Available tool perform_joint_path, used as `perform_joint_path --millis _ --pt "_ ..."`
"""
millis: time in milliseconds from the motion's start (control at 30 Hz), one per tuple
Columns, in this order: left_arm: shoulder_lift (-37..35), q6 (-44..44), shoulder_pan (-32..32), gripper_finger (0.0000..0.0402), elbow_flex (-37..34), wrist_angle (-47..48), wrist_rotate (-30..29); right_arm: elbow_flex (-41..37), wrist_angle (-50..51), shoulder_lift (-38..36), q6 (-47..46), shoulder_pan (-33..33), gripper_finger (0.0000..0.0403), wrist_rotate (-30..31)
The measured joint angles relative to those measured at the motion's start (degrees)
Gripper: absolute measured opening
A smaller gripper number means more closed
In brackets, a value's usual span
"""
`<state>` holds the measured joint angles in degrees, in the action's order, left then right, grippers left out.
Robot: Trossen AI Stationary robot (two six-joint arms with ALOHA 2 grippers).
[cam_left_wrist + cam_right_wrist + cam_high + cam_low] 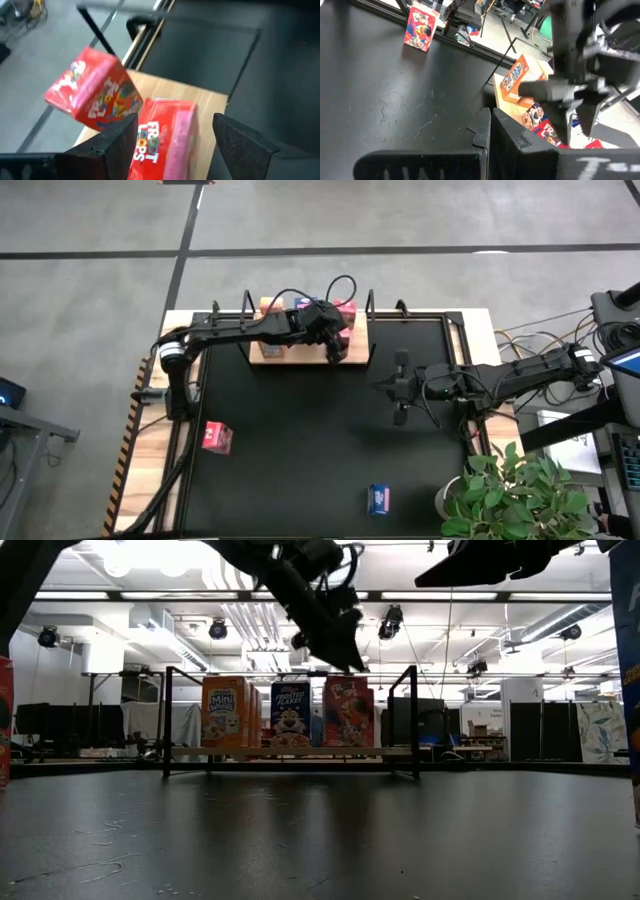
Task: Stack cereal on shelf
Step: Put the bottom red cereal box on the shelf aligned with other red cereal box
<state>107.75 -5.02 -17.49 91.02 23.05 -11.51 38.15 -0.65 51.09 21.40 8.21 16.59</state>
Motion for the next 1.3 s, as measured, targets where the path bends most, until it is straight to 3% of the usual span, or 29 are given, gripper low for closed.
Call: perform_joint_path --millis 467,600,833,1167,1300 --pt "-13.93 -5.55 11.58 0.0229 -2.38 4.23 0.06 -0.07 0.45 2.11 -8.47 0.00 0.0011 0.01" --pt "-18.45 -6.05 15.53 0.0222 -8.09 0.39 -0.17 -0.07 -0.06 4.22 -11.85 -0.02 0.0011 0.04" --pt "-27.17 -6.54 20.40 0.0199 -21.70 -11.05 -6.03 -0.07 -2.24 6.81 -17.40 -2.21 0.0011 0.20" --pt "-41.39 -10.90 20.82 0.0157 -40.05 -27.39 -6.19 1.29 -4.95 9.95 -20.08 -8.37 0.0011 -0.65" --pt "-46.80 -13.13 20.75 0.0144 -45.49 -32.11 -6.18 5.40 -5.24 13.52 -19.28 -10.74 0.0011 -4.16"
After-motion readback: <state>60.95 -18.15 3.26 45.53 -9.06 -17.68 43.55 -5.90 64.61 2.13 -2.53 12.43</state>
